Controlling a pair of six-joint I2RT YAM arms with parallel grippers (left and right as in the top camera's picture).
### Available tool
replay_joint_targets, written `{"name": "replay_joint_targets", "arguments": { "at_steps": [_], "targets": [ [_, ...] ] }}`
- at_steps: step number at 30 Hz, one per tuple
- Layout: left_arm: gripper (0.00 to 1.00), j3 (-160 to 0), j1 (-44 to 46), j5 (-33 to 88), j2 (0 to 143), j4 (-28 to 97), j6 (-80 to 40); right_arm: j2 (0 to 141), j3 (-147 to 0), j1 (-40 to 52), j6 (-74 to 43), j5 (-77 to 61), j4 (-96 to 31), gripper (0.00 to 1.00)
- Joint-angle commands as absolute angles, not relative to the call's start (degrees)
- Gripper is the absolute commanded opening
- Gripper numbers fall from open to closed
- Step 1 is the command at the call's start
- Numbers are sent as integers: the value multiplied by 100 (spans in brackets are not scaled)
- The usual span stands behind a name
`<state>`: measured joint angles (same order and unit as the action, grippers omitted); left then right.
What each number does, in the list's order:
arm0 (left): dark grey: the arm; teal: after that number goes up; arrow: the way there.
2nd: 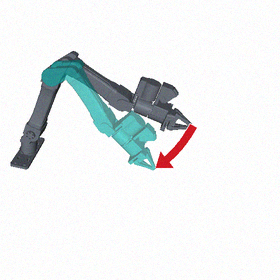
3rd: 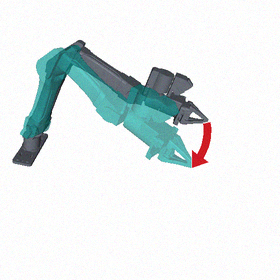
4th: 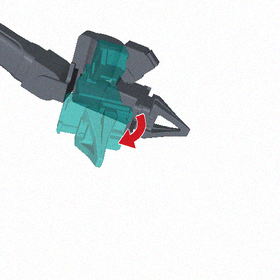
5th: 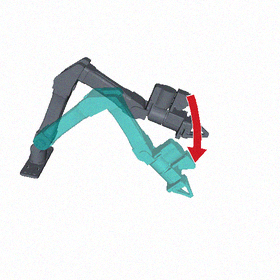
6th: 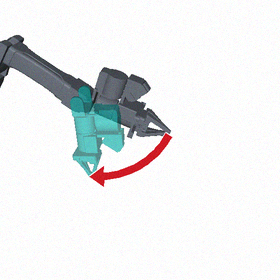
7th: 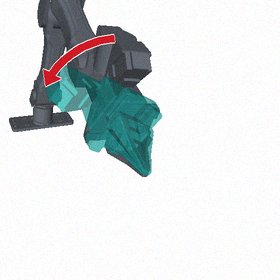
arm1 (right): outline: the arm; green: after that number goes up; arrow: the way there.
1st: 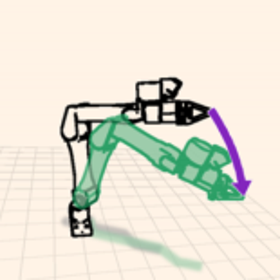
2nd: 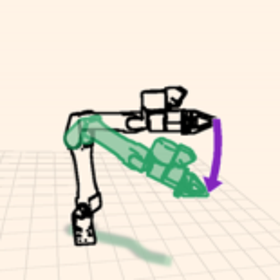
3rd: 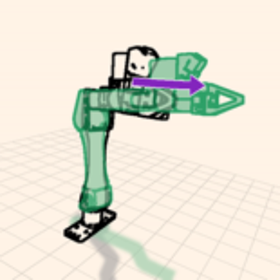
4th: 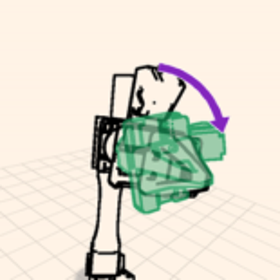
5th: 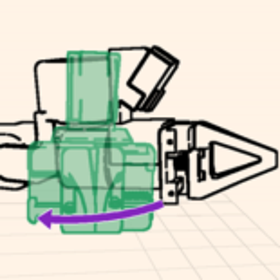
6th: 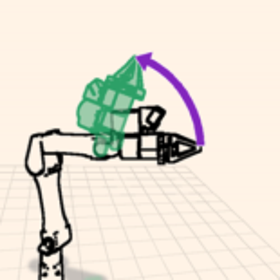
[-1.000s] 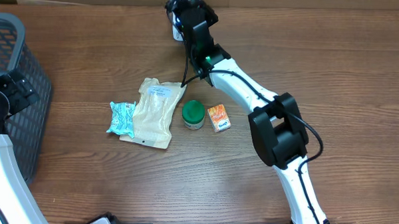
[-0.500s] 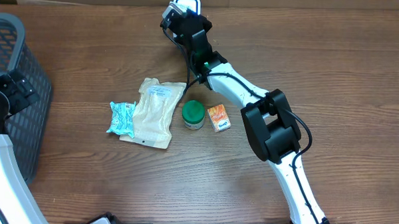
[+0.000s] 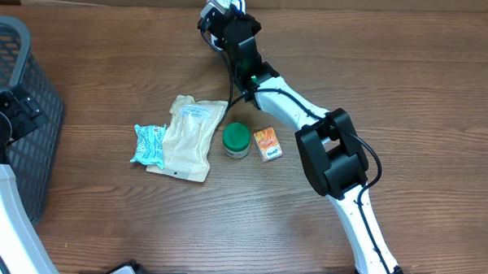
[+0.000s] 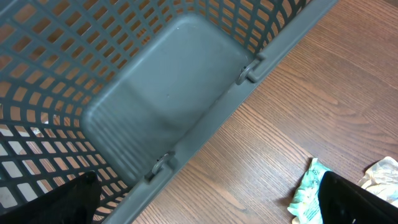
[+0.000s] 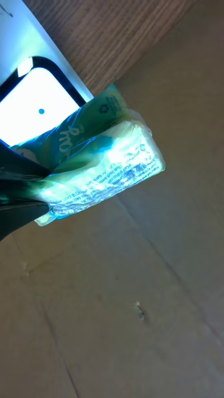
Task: Scan the item barcode
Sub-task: 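Hold the teal tissue pack in front of the scanner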
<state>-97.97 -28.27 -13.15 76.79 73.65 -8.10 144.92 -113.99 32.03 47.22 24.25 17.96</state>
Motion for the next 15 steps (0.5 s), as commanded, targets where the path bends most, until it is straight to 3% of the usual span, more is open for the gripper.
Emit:
{"name": "replay_joint_targets", "arguments": {
  "at_steps": [1,8,15],
  "targets": [
    [99,-9848,-2842,-1389,7688,7349,-729,14132,-11443,3251,4628,2436,1605,4],
    [100,-9848,-2842,-1389,7688,7352,-729,12888,-11445,3269,3103,2274,40,4],
    [99,-9848,-2842,-1389,7688,7349,-729,11192,-11445,3234,615,51,-2515,4]
  ]
}}
